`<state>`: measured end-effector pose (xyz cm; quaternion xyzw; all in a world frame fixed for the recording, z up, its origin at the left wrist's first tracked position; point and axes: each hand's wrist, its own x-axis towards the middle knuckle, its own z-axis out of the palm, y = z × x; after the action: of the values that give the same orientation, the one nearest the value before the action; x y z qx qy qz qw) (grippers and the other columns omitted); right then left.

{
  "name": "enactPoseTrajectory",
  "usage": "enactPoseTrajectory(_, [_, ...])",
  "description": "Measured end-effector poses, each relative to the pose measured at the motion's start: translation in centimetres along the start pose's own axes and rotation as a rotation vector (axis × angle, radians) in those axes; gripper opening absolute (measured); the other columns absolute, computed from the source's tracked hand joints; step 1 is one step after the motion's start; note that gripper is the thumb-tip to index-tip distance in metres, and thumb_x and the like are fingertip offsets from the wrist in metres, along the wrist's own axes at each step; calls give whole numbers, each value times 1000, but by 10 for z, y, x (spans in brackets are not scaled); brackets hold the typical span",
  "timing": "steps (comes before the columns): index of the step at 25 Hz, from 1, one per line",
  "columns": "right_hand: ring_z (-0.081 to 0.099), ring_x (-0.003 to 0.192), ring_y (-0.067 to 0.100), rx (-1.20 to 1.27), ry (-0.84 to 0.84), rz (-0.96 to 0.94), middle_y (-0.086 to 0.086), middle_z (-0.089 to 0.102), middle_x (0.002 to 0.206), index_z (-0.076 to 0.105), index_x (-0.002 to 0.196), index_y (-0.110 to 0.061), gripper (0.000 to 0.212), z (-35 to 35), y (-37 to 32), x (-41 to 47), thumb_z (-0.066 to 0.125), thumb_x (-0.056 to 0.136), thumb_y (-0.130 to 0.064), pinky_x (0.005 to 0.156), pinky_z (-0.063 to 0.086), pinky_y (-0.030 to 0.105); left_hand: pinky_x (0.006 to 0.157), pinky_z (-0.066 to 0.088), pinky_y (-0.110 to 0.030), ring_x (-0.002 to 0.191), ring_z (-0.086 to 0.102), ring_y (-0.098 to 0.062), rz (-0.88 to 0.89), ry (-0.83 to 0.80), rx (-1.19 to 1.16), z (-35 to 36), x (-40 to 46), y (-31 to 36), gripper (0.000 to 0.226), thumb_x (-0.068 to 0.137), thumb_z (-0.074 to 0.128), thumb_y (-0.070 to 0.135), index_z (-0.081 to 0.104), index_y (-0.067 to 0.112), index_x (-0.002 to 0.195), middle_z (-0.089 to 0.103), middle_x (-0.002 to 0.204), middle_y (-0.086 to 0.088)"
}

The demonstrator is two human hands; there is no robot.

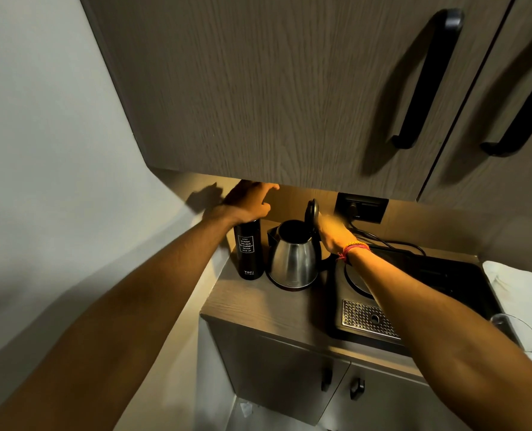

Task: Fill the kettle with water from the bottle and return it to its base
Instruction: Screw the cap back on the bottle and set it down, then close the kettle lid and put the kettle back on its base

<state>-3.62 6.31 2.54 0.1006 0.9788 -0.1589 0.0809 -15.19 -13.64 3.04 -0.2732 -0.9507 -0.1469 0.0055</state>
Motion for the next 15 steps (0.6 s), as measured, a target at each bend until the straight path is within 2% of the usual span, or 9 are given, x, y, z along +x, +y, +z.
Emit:
enactPoseTrajectory(2, [44, 132, 43, -9, 29, -28, 31, 42, 144, 11, 155, 1, 57, 10, 3, 14, 34, 103, -5, 114, 36, 46, 103, 50, -37, 134, 55, -32, 60, 60, 66, 11, -2, 11, 62, 94, 57, 14, 44, 19, 154, 57, 147, -12])
enactPoseTrajectory(4, [47, 127, 43, 43, 18, -96, 27, 45, 139, 14, 156, -5, 58, 24, 7, 33, 36, 103, -14, 109, 41, 47, 105, 50, -38, 138, 52, -31, 111, 87, 77, 19, 1, 21, 63, 93, 54, 6, 43, 16, 155, 54, 152, -10])
enactPoseTrajectory(6, [50, 126, 43, 21, -18, -112, 24, 48, 135, 31, 151, -7, 52, 36, 7, 50, 34, 104, -30, 106, 43, 52, 115, 44, -42, 145, 45, -31, 107, 60, 58, 27, 4, 28, 67, 92, 51, -2, 41, 13, 156, 48, 158, -9])
enactPoseTrajectory(8, [53, 124, 41, 19, 36, -67, 20, 54, 132, 52, 133, -6, 59, 44, 0, 60, 28, 101, -50, 104, 43, 57, 120, 39, -45, 151, 38, -31, 81, 6, 59, 38, 5, 31, 69, 92, 50, -6, 38, 9, 157, 40, 163, -10])
enactPoseTrajectory(9, [53, 125, 39, 16, 50, -23, 17, 55, 132, 56, 128, -8, 63, 49, -4, 63, 27, 99, -56, 105, 41, 59, 122, 38, -45, 152, 36, -31, 67, -23, 55, 46, 4, 31, 68, 92, 50, -7, 37, 8, 157, 38, 164, -11])
enactPoseTrajectory(12, [46, 133, 35, -31, 40, 30, 12, 53, 138, 52, 131, -11, 66, 66, -7, 76, 26, 96, -60, 108, 32, 66, 125, 28, -45, 159, 22, -30, 24, -122, 48, 68, 0, 28, 67, 93, 52, -3, 33, 3, 157, 30, 166, -15])
enactPoseTrajectory(15, [35, 144, 34, -68, 48, 24, 10, 44, 151, 46, 140, -11, 70, 73, -4, 82, 22, 97, -60, 112, 25, 68, 132, 16, -44, 163, 4, -28, -28, -219, 58, 84, -1, 24, 78, 95, 50, -1, 12, 3, 164, 8, 174, -14])
